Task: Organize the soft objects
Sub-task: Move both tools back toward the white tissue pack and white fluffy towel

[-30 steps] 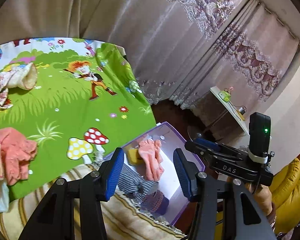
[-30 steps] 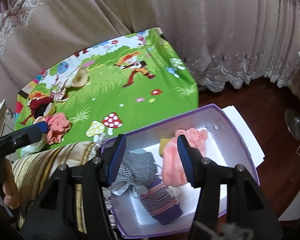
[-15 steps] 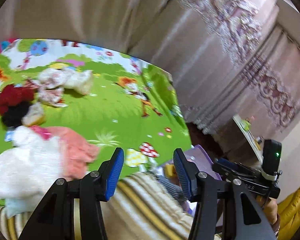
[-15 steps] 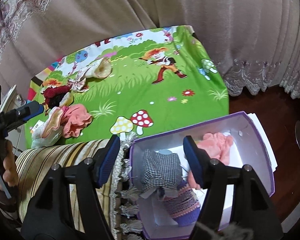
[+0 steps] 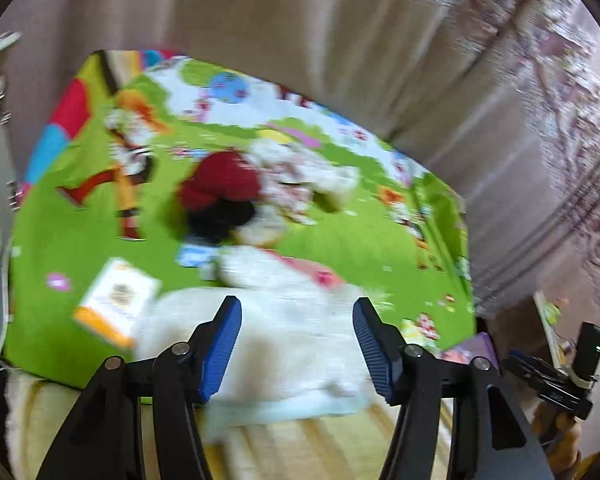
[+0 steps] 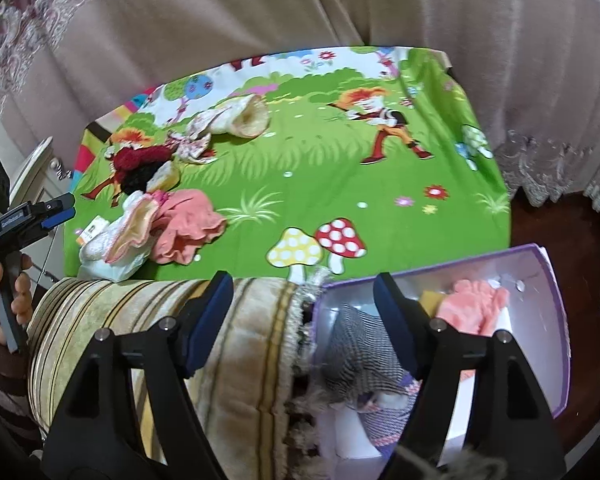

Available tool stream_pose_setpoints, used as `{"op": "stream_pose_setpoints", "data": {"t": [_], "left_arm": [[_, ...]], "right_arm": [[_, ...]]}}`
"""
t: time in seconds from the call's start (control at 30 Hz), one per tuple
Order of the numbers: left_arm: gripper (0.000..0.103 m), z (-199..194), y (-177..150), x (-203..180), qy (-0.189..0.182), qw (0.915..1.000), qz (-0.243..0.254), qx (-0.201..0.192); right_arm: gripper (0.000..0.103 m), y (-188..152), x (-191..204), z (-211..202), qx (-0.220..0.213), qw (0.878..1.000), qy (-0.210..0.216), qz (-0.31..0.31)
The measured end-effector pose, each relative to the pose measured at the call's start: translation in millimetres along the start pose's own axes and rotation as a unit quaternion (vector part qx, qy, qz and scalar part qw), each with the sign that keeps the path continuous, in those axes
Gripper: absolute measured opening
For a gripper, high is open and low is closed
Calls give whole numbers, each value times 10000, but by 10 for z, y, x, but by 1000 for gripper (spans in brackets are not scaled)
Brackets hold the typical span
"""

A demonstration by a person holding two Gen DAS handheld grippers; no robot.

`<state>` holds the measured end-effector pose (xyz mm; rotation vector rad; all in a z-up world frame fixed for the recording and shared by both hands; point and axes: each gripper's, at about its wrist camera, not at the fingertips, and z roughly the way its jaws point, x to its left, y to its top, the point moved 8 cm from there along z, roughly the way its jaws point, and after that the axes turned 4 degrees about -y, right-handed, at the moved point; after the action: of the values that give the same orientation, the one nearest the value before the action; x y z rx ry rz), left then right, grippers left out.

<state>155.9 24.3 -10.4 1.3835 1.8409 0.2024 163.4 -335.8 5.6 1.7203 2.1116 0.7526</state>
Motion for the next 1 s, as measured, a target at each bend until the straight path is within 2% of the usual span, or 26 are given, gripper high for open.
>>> {"op": "stream_pose_setpoints", "data": {"t": [0.13,0.3,0.5,0.7,0.8,0.87,1.0], "left_arm": [[61,-54,27,428,482,9987,-107,105],[62,22,20,895,1235,9914,-28,435],[62,209,-21,1140,1737,9816,253,747],[62,360,-94,1266,2080,9714,509,1024],[62,425,-105,1308,2116,9694,548,1119],[67,478,-118,1305,2138,9672,672,1197],[69,566,-118,1308,2195,9635,831,1285]], "right_arm": [[78,47,207,107,83,9997,155,-196],[79,132,565,238,181,9975,373,-571],[85,224,1114,322,221,9896,601,-1290],[89,210,1745,405,311,9717,863,-2175],[89,148,2041,494,431,9597,1004,-2590],[89,117,2177,538,491,9528,1054,-2804],[89,53,2477,653,581,9330,1113,-3371]]}}
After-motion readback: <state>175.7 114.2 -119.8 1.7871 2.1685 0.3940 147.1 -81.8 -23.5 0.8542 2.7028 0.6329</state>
